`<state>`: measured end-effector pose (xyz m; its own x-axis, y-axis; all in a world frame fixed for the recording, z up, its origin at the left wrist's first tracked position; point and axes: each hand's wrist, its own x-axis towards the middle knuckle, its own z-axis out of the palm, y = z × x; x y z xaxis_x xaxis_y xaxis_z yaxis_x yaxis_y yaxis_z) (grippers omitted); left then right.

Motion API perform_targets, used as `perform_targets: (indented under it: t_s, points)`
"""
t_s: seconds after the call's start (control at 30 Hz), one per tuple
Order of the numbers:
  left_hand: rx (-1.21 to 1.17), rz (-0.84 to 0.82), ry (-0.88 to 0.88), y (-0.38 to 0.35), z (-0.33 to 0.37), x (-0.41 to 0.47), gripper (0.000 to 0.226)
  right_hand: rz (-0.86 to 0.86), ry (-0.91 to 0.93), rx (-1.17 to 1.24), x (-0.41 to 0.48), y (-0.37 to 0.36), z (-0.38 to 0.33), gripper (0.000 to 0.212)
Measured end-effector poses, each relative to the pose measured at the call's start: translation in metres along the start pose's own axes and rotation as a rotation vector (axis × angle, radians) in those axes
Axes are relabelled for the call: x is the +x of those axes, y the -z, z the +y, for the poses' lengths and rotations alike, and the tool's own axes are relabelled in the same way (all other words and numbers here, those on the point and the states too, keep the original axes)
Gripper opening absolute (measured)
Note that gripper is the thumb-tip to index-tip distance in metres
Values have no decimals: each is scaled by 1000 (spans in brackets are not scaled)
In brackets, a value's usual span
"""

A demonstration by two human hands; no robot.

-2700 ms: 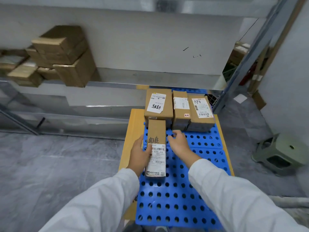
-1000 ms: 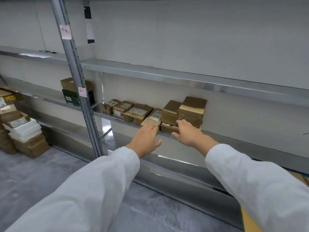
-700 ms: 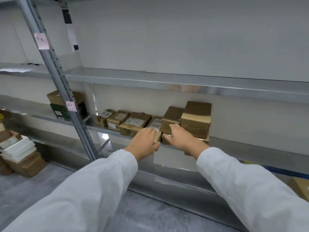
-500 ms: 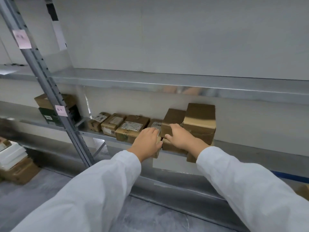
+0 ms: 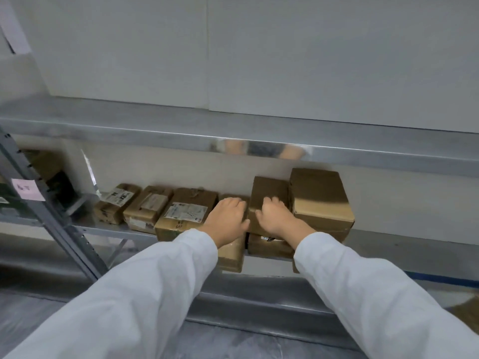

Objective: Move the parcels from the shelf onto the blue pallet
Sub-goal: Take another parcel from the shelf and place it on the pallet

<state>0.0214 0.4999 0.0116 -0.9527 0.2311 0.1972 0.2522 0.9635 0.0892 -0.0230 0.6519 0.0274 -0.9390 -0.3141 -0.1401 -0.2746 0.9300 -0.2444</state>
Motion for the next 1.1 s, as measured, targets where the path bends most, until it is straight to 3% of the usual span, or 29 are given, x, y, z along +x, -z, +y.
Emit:
perform_targets:
  t_s: [0.17, 0.4, 0.53, 0.73, 0.87, 0.97, 1.1]
  points:
    - [-56, -66, 52, -4, -28, 42, 47, -57, -185, 24, 29, 2, 9, 44]
    - [-257, -230, 42, -34, -27, 76, 49, -105, -282, 12, 47, -7, 19, 41]
    - [-394, -339, 83, -51, -25, 86, 51, -129, -336, 82, 57, -9, 19, 53]
    - [-811, -295, 260, -67, -23, 89, 57, -100, -516, 228, 69, -11, 18, 81]
    - [-1085, -265, 400, -71, -18, 88, 51, -44, -545, 364, 74, -8, 14, 63]
    - [-1148, -223, 468, -65, -18, 83, 48, 60, -448, 456, 68, -4, 8, 43]
    - [-1113, -175, 531, -43, -21, 63, 57, 115, -387, 532, 45, 2, -5, 38]
